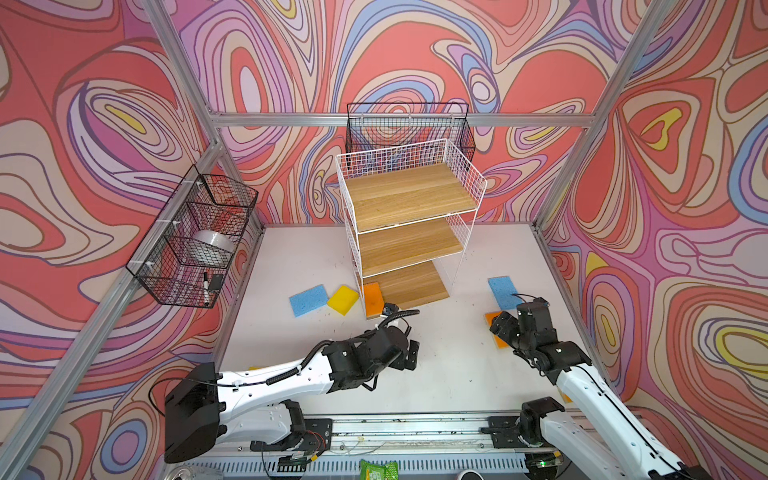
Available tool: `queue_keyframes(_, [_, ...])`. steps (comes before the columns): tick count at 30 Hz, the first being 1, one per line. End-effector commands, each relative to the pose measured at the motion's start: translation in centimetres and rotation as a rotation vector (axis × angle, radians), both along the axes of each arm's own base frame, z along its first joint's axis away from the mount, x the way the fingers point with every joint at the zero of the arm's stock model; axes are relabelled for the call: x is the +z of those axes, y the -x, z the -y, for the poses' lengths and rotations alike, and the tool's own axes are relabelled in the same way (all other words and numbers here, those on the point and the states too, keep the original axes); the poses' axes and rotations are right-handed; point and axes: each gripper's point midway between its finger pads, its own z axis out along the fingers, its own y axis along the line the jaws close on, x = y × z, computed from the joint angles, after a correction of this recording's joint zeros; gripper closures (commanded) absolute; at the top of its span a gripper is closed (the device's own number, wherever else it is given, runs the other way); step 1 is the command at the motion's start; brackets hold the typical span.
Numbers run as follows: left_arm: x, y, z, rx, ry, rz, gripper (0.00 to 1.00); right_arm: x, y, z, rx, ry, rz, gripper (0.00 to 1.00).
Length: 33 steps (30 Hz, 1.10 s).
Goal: Place and organize the cleaning sponges onto the shelf
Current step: 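Withdraw the right gripper and move it to the orange sponge near the blue sponge, then close the right gripper on the second cream-and-orange sponge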
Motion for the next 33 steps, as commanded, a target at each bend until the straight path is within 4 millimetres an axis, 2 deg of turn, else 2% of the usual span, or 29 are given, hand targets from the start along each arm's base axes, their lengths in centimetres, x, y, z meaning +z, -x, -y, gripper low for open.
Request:
queue_keyframes(1, [0.0,-0.1,-0.5,0.001,0.070,-0.034,0.00,-0.7,-1.6,1.2,-0.011,-0.163,0.020,0.14])
queue_keyframes(6, [-0.6,0.3,-1.9,0.023,0.084,-0.024,0.00,-2.0,-3.0,2.2,-0.011,-0.176,-0.015,0.14])
queue_keyframes(12, [-0.9,0.3,-3.2,0.039,0.084,-0.010,0.00,-3.7,-3.4,2.1,-0.016,-0.192,-0.049,0.14])
queue_keyframes(22, [-0.5,0.2,-4.1,0.051,0.101,-0.005,0.00,-6.4,-4.0,2.0,-0.017,-0.214,-0.083,0.15])
queue_keyframes(27, [-0.3,0.1,-4.8,0.061,0.098,0.003,0.00,-6.9,-4.3,0.6,0.027,-0.287,-0.040,0.20])
queue_keyframes(33, [0.3,-0.3,-5.5,0.069,0.104,0.009,0.00,-6.3,-3.7,0.0,0.068,-0.282,-0.038,0.20])
